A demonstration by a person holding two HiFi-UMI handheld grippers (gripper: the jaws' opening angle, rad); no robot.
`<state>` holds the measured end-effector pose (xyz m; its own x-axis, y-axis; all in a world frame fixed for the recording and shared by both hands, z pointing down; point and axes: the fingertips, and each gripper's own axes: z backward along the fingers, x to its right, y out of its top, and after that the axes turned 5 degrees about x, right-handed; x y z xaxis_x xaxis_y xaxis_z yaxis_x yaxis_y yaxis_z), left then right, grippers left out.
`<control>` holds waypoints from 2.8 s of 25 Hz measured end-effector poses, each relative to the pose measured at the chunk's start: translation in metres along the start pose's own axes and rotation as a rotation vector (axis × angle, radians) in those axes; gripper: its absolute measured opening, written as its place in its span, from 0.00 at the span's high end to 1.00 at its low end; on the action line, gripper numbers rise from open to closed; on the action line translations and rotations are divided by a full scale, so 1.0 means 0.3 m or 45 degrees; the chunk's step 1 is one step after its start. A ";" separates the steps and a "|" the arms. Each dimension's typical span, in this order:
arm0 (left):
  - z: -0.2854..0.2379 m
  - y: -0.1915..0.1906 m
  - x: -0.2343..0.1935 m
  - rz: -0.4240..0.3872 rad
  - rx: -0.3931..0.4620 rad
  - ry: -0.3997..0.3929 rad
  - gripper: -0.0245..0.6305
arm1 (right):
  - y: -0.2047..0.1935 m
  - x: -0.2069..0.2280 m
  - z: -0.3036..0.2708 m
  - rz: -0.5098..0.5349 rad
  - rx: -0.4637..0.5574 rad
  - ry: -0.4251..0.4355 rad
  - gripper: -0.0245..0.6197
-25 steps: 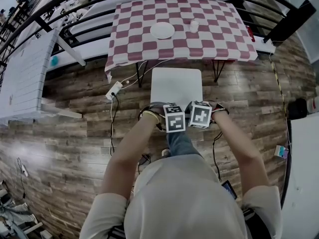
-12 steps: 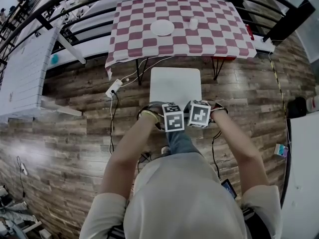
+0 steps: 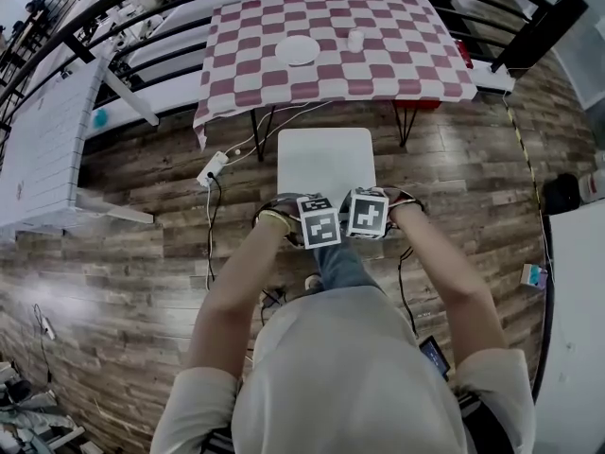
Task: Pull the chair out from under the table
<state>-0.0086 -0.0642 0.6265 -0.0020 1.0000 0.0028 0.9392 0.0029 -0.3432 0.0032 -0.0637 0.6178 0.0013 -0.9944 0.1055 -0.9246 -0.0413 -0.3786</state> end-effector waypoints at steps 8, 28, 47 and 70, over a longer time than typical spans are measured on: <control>0.000 0.004 0.055 0.033 -0.003 0.006 0.84 | -0.003 -0.053 -0.004 0.025 0.003 0.000 0.83; -0.002 0.002 0.226 0.052 -0.024 -0.011 0.84 | -0.003 -0.224 -0.017 0.049 0.010 0.031 0.83; -0.001 0.001 0.363 0.041 -0.034 -0.026 0.84 | -0.010 -0.359 -0.033 0.040 0.012 0.034 0.82; -0.005 0.006 0.419 0.050 -0.037 -0.040 0.84 | -0.027 -0.413 -0.044 0.047 -0.004 0.050 0.82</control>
<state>-0.0067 0.0615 0.6276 0.0247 0.9989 -0.0396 0.9485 -0.0359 -0.3148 0.0055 0.0610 0.6198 -0.0473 -0.9907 0.1275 -0.9251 -0.0047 -0.3797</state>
